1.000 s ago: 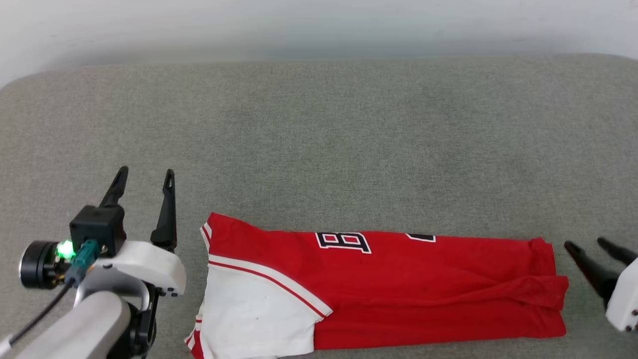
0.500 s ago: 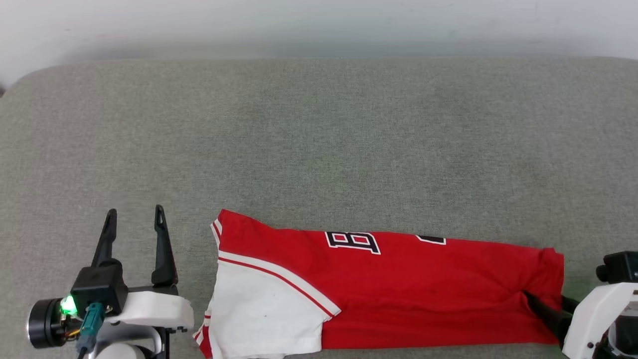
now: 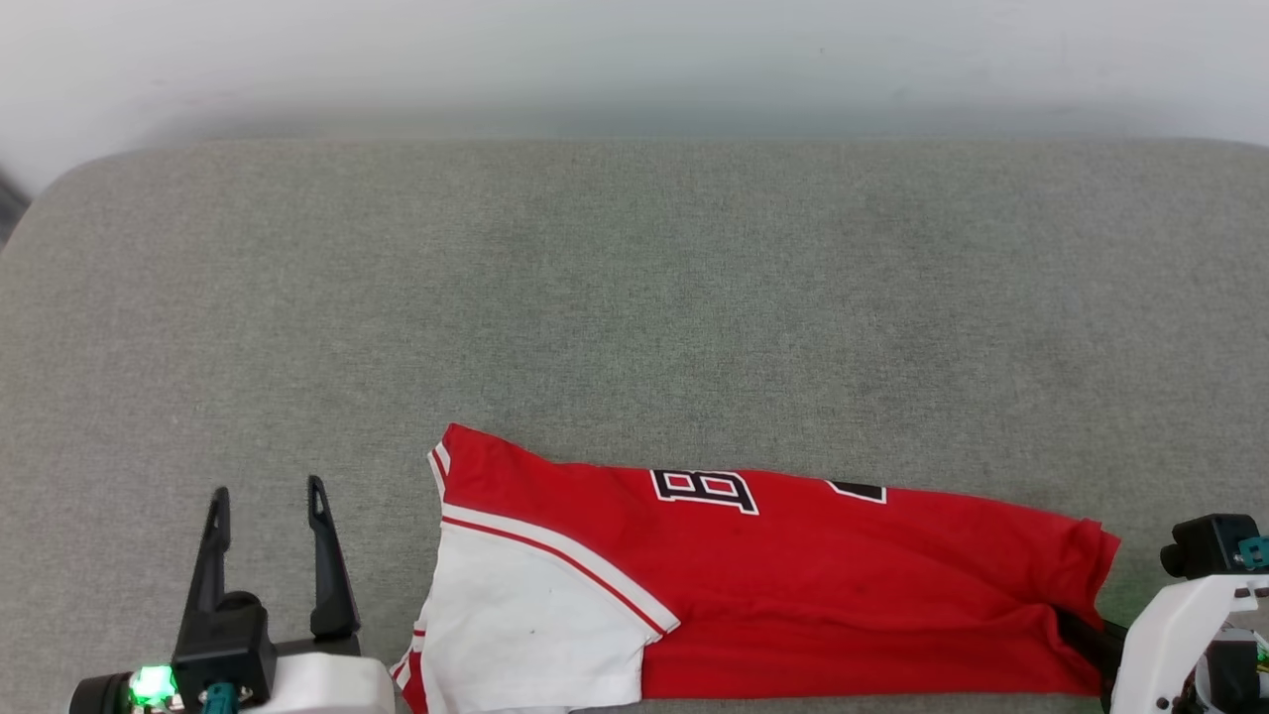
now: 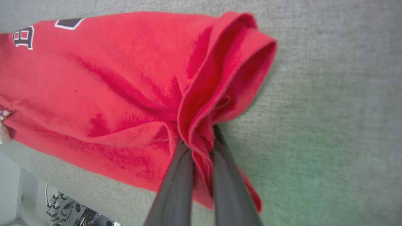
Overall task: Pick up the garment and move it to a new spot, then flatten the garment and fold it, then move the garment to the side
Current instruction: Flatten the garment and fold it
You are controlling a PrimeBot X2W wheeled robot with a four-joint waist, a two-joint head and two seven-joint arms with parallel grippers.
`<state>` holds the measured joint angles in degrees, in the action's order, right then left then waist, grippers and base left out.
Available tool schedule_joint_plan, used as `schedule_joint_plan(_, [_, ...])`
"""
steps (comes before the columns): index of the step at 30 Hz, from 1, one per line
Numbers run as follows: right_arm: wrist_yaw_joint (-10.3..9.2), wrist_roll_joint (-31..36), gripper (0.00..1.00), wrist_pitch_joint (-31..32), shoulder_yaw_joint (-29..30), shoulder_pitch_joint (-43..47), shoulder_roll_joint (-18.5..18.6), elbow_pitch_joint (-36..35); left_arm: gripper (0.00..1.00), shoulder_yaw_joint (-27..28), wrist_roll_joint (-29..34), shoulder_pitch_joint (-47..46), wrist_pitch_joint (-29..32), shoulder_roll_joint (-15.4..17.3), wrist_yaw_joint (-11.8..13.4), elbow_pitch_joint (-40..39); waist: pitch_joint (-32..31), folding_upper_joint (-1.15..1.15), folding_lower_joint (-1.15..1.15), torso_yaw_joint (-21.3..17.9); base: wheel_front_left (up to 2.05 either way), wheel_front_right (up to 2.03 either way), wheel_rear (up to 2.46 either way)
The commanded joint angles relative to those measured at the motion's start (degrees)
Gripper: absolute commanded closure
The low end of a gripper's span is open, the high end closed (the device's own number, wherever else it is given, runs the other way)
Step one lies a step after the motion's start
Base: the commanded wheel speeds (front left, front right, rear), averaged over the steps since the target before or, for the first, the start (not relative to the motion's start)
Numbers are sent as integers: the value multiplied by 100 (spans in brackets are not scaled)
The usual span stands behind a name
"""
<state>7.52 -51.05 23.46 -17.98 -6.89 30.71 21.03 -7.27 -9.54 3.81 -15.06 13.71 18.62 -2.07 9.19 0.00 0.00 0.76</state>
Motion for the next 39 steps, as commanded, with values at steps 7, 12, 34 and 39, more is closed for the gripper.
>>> schedule_joint_plan(7, [-10, 88, 100, 154, 114, -114, 478, 123, 0, 169, 324, 231, -14, -259, -363, 5, -171, 0, 0, -22, 0, 0, 0])
schedule_joint_plan(12, [-9, 151, 100, 278, 410, -143, 847, 384, 0, 254, 471, 318, -14, -412, -568, 47, -300, 0, 0, -10, 0, 0, 0])
schedule_joint_plan(34, [-6, -74, 100, 1723, -913, -790, 665, -2470, 0, 462, 773, 386, -14, -711, -990, 130, -350, 0, 0, 70, 0, 0, 0])
schedule_joint_plan(39, [-6, 308, 100, 1917, -1880, -1706, 114, -2368, 0, 423, 816, 204, -14, -732, -1093, 170, -158, 0, 0, 132, 0, 0, 0])
